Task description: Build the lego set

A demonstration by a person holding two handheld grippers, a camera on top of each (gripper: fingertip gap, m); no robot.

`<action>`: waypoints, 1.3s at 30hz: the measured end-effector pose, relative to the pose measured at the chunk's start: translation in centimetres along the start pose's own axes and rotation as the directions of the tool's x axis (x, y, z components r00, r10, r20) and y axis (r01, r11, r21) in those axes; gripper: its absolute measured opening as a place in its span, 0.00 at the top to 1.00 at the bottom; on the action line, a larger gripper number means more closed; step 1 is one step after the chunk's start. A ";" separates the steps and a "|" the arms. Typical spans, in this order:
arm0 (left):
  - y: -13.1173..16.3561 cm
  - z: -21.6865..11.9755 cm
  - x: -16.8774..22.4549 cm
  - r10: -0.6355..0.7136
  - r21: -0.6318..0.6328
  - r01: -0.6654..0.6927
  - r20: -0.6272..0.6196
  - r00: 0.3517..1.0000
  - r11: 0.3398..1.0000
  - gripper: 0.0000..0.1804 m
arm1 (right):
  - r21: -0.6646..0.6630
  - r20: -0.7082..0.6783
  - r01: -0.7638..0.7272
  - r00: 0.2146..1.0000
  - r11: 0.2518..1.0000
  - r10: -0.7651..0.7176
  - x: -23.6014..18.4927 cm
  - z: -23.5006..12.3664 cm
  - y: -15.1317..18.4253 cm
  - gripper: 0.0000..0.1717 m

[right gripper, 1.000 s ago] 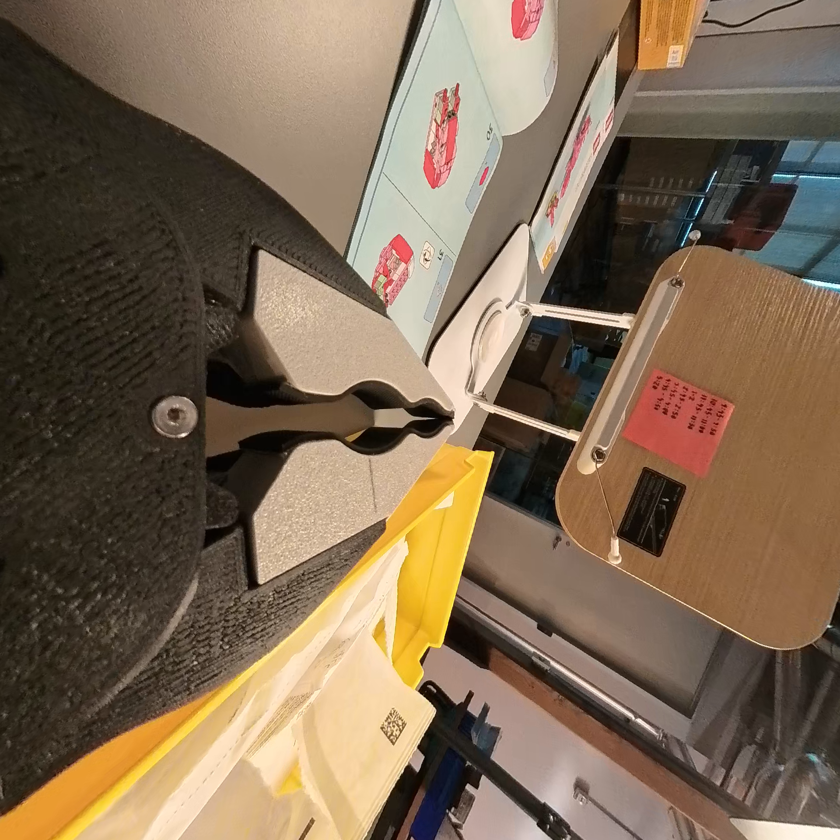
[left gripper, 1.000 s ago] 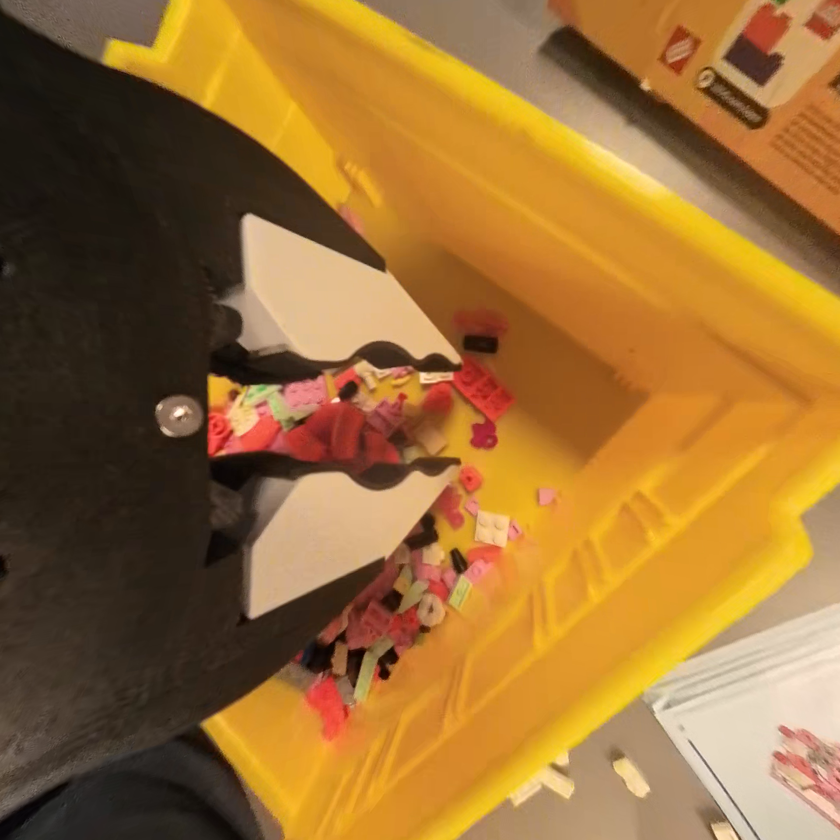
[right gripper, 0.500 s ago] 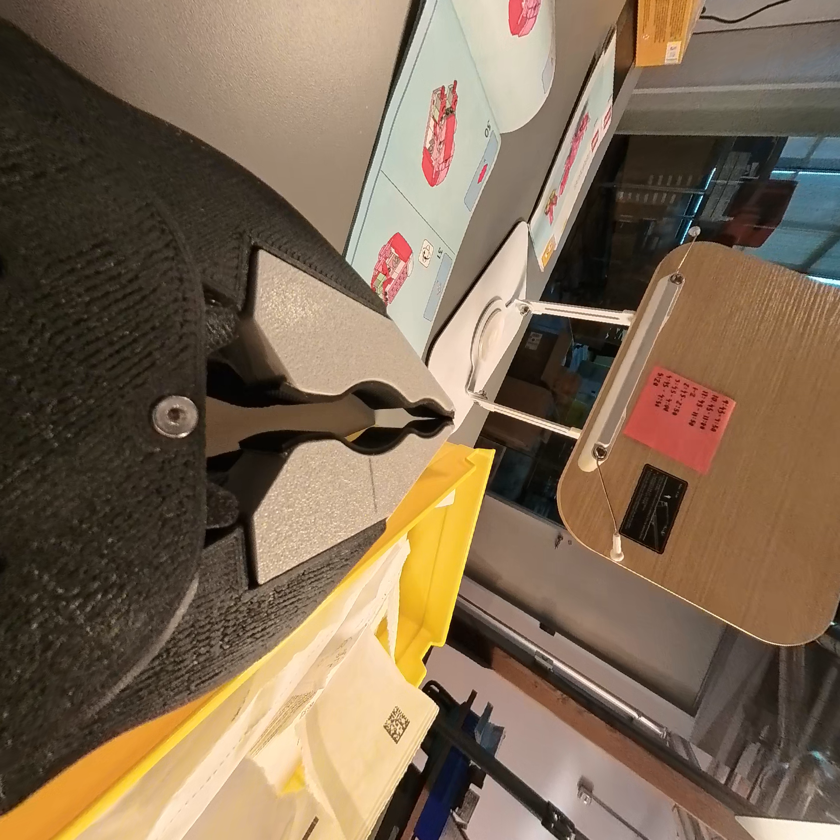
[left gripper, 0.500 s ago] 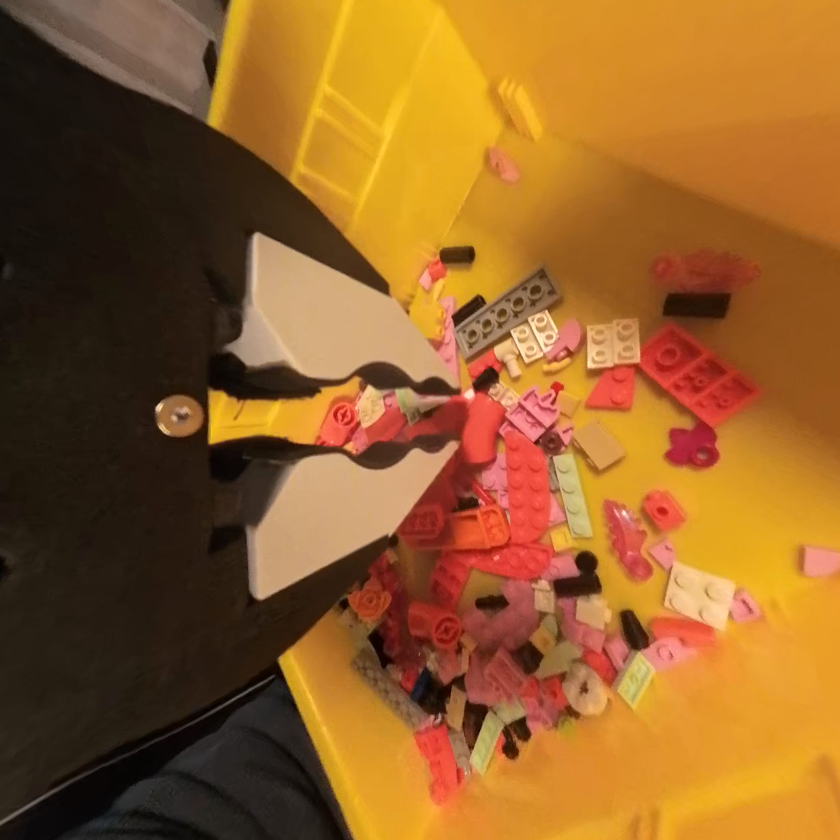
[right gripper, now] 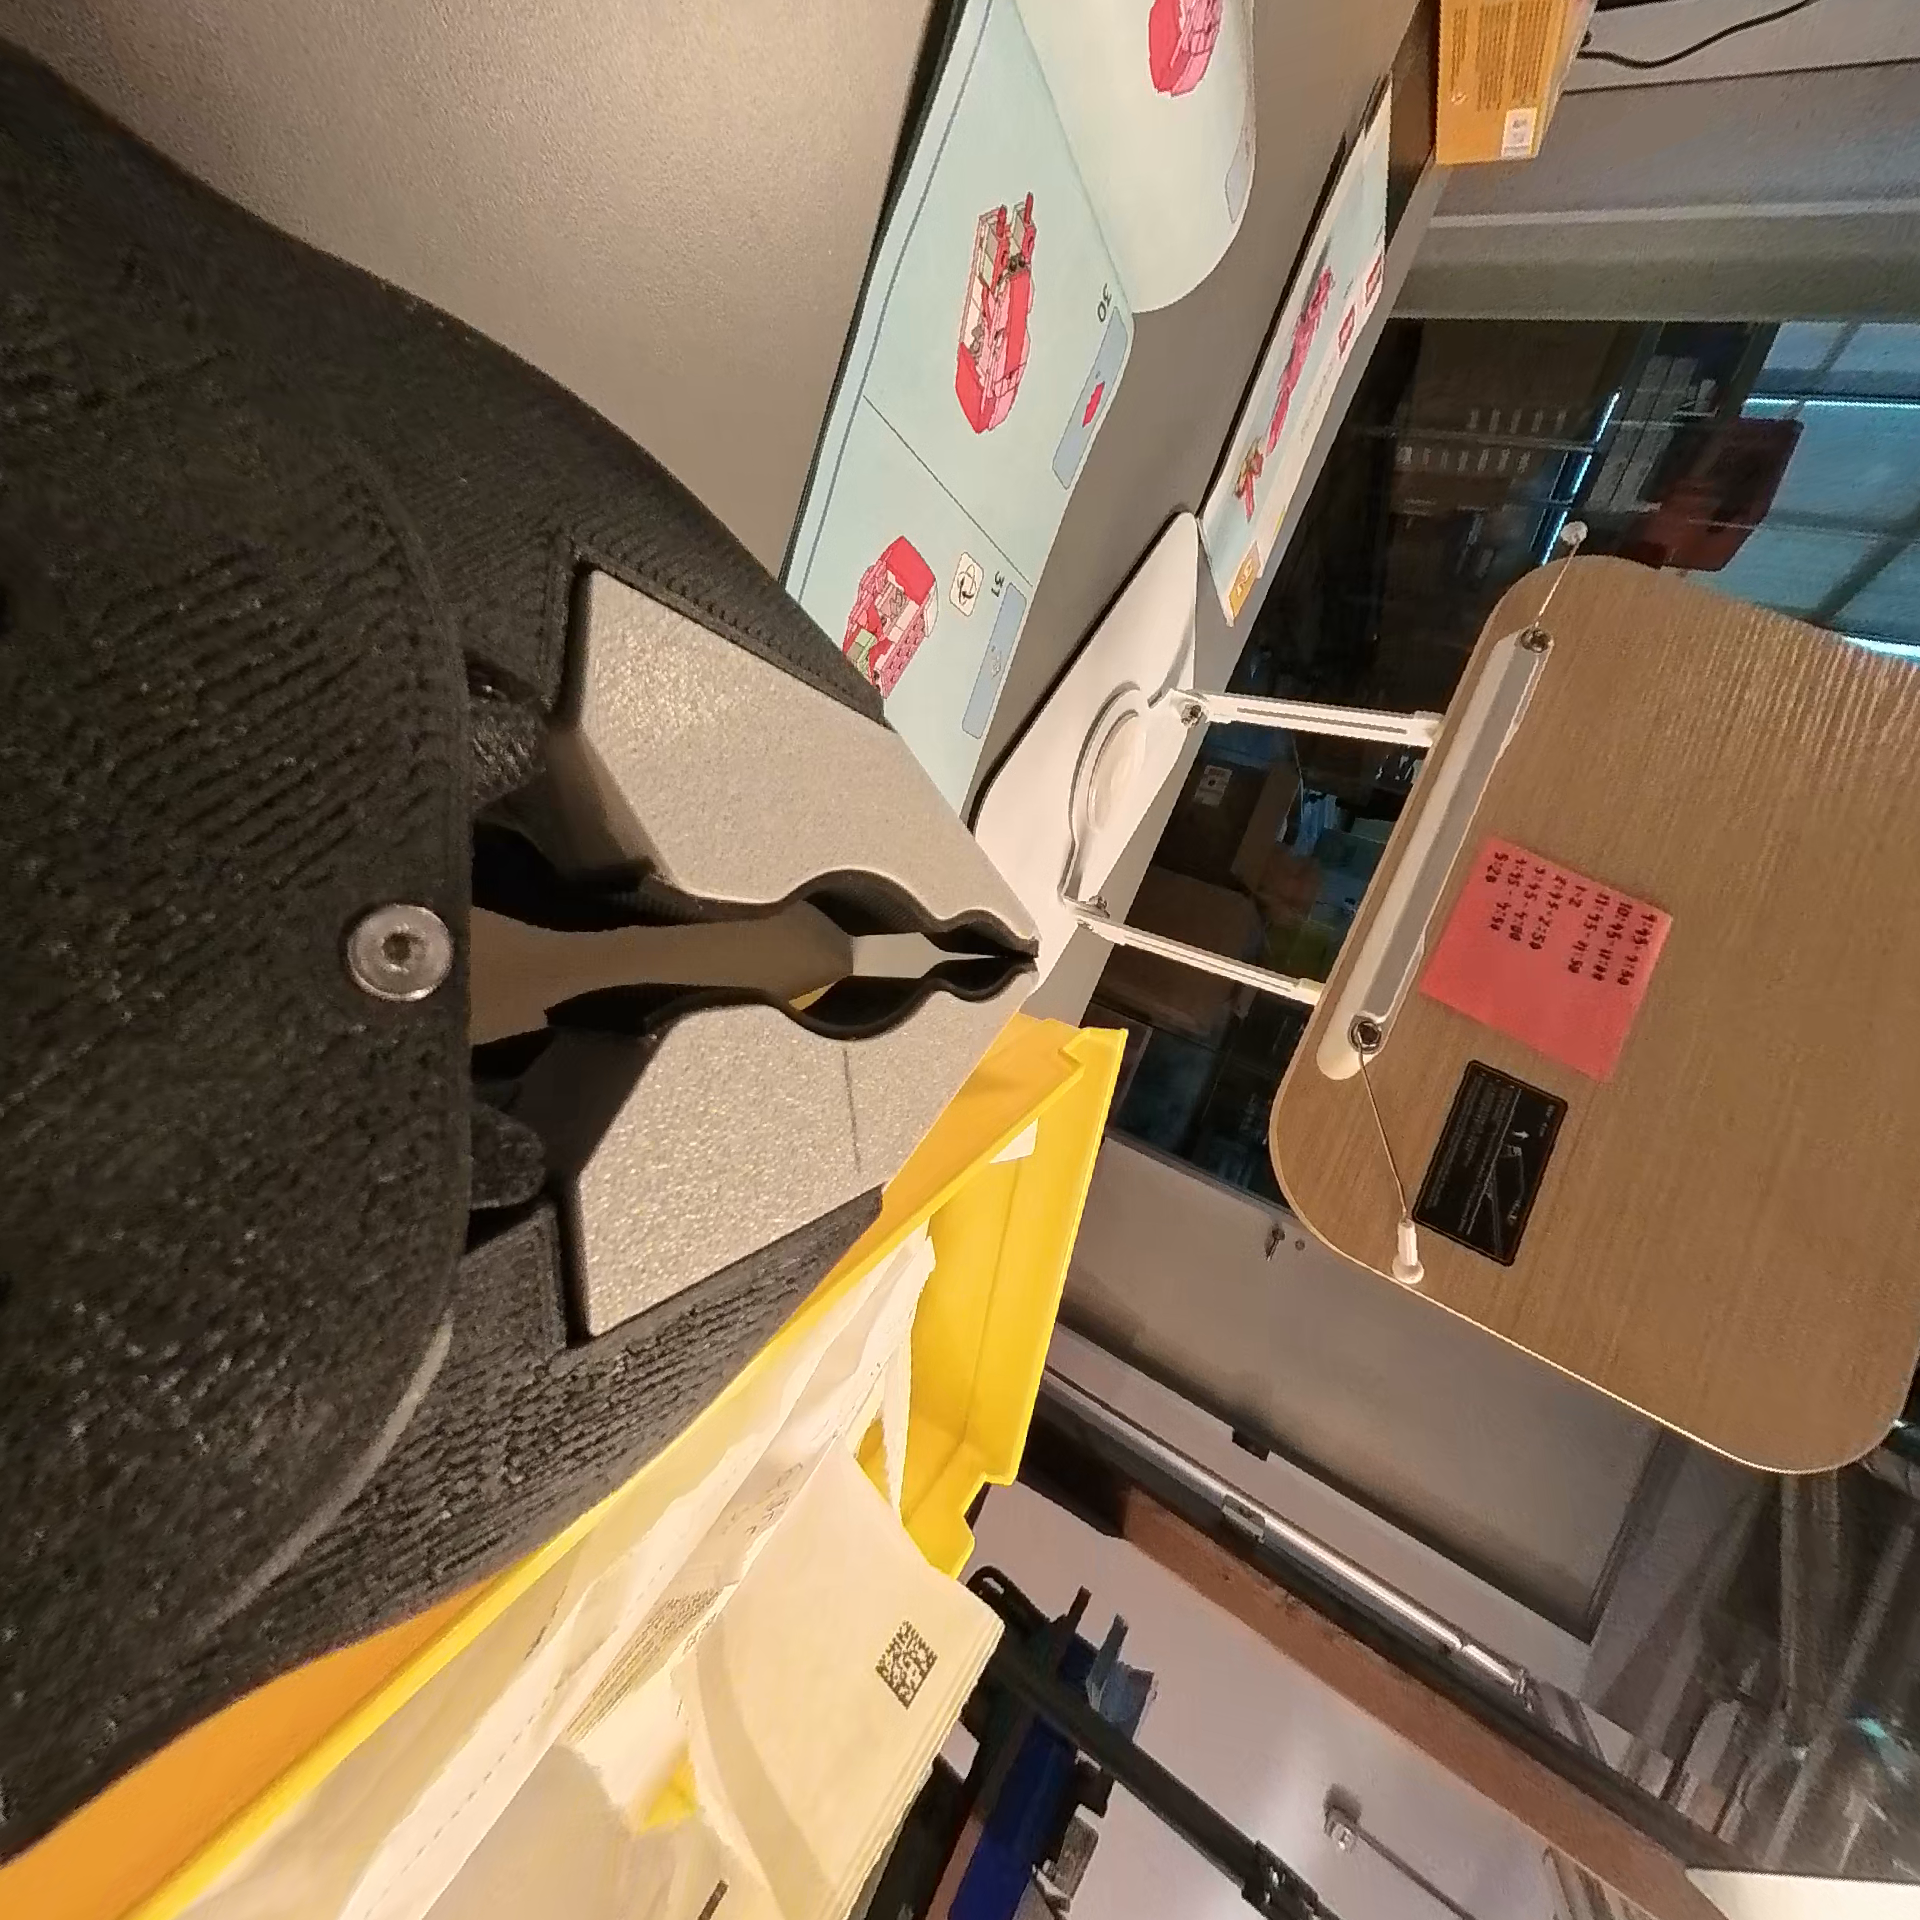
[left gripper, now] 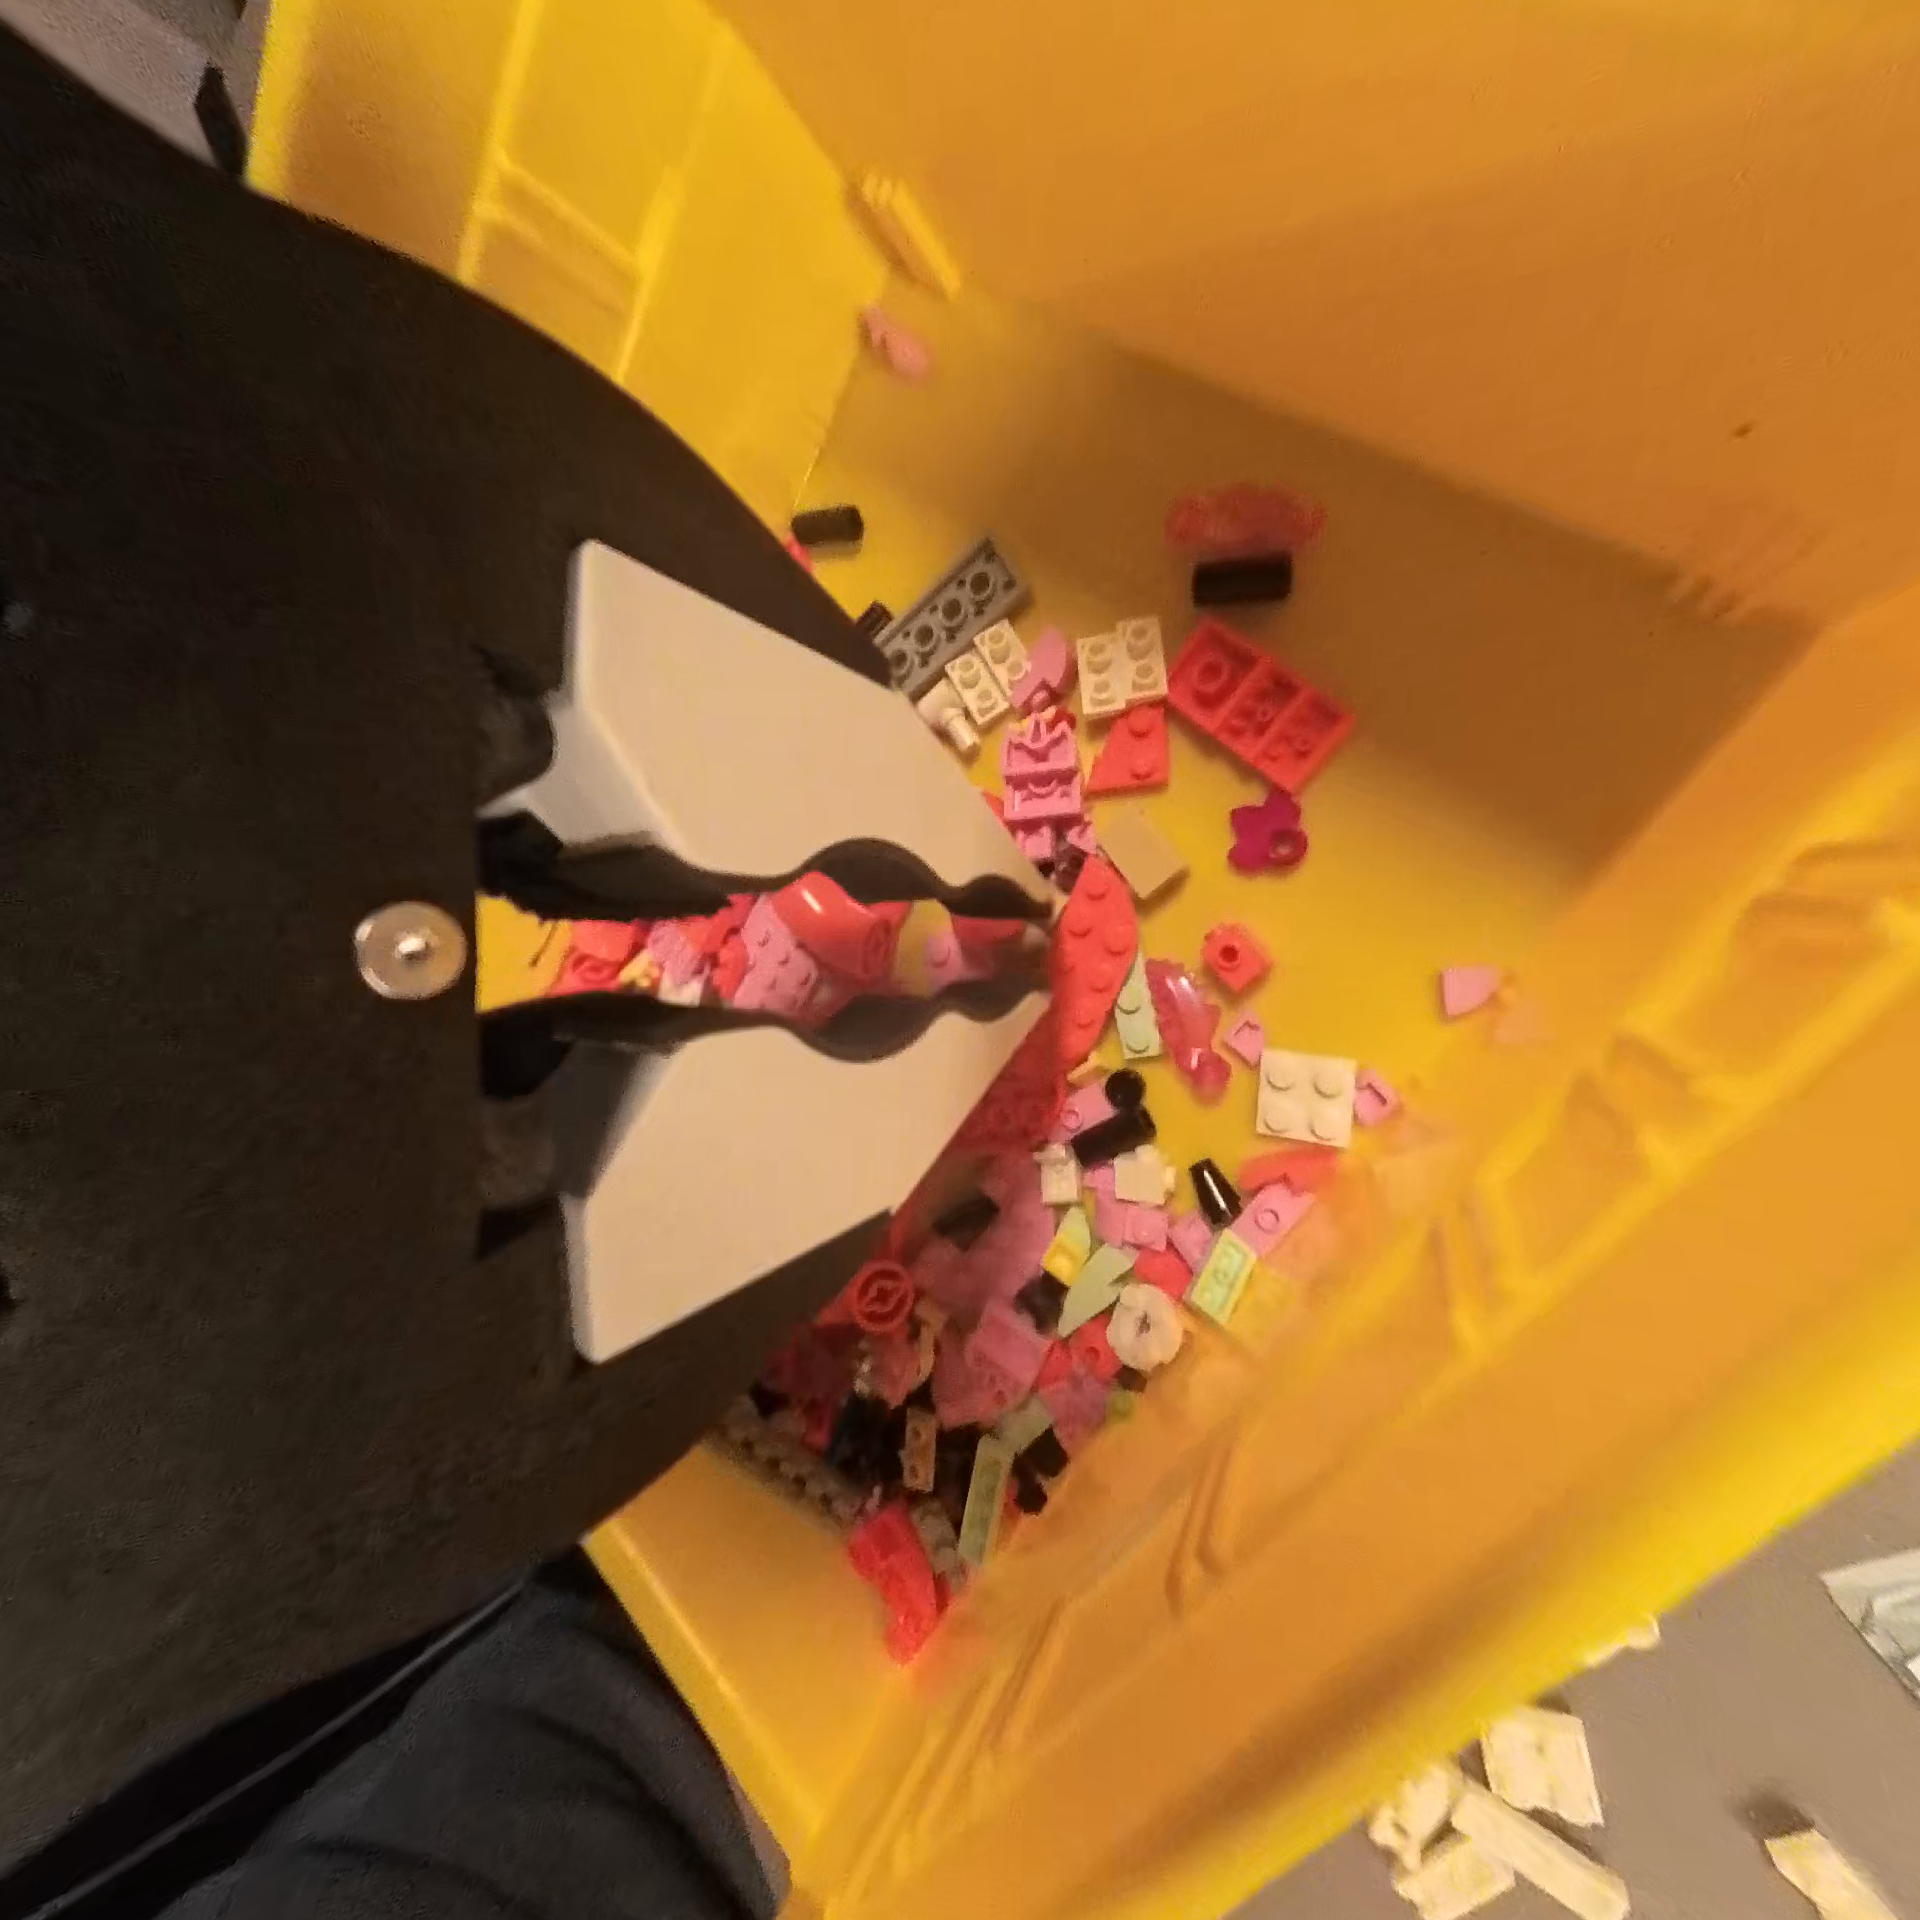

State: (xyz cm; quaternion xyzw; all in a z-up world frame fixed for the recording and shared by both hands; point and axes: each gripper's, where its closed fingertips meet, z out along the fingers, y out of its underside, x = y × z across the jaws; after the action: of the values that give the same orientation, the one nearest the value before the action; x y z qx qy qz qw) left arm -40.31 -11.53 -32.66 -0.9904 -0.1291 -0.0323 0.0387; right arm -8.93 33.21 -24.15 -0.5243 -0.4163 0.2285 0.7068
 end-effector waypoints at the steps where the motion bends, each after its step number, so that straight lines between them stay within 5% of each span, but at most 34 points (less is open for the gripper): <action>1: 0.2 0.1 0.2 -0.022 -0.017 0.021 -0.016 1.000 1.000 0.90 | 0.000 0.001 0.000 1.000 1.000 0.000 0.0 0.0 0.0 1.00; 6: 0.9 0.5 1.2 -0.055 -0.060 0.050 -0.080 0.995 0.997 0.83 | 0.002 0.001 -0.002 1.000 1.000 0.002 0.0 0.0 0.0 1.00; 11: -1.5 -0.7 4.4 -0.027 0.099 0.059 -0.291 0.956 0.993 0.88 | 0.001 0.003 0.002 1.000 1.000 -0.002 -0.1 0.0 0.0 1.00; 16: 1.2 -0.2 1.8 -0.073 -0.048 0.069 -0.083 0.994 0.996 0.81 | 0.002 0.002 0.001 1.000 1.000 -0.001 0.0 0.0 0.0 1.00; 22: 3.3 0.8 2.7 -0.053 -0.129 0.044 -0.071 0.996 0.991 0.84 | 0.002 0.002 0.003 1.000 1.000 -0.003 0.0 0.0 0.0 1.00; 27: 4.1 -0.1 7.5 -0.030 -0.140 -0.009 -0.277 0.960 0.990 0.91 | 0.003 0.002 0.002 1.000 1.000 -0.002 0.0 0.0 0.0 1.00; 30: 3.9 -0.8 8.3 -0.020 -0.116 -0.013 -0.277 0.961 0.993 0.84 | 0.003 0.002 0.002 1.000 1.000 -0.002 0.0 -0.1 0.0 1.00; 33: 2.4 -1.3 6.0 -0.015 -0.032 0.011 -0.141 0.990 0.999 0.79 | 0.003 0.002 0.003 1.000 1.000 -0.003 0.0 -0.1 0.0 1.00; 39: 0.3 -0.8 3.8 0.001 0.062 0.003 -0.063 0.998 0.998 0.78 | 0.004 0.001 0.000 1.000 1.000 0.000 0.0 -0.1 -0.1 1.00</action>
State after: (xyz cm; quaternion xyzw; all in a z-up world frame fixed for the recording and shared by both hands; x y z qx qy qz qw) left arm -36.60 -10.96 -31.65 -0.9871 -0.1292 -0.0594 0.0737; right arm -8.89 33.11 -24.11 -0.5228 -0.4164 0.2295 0.7075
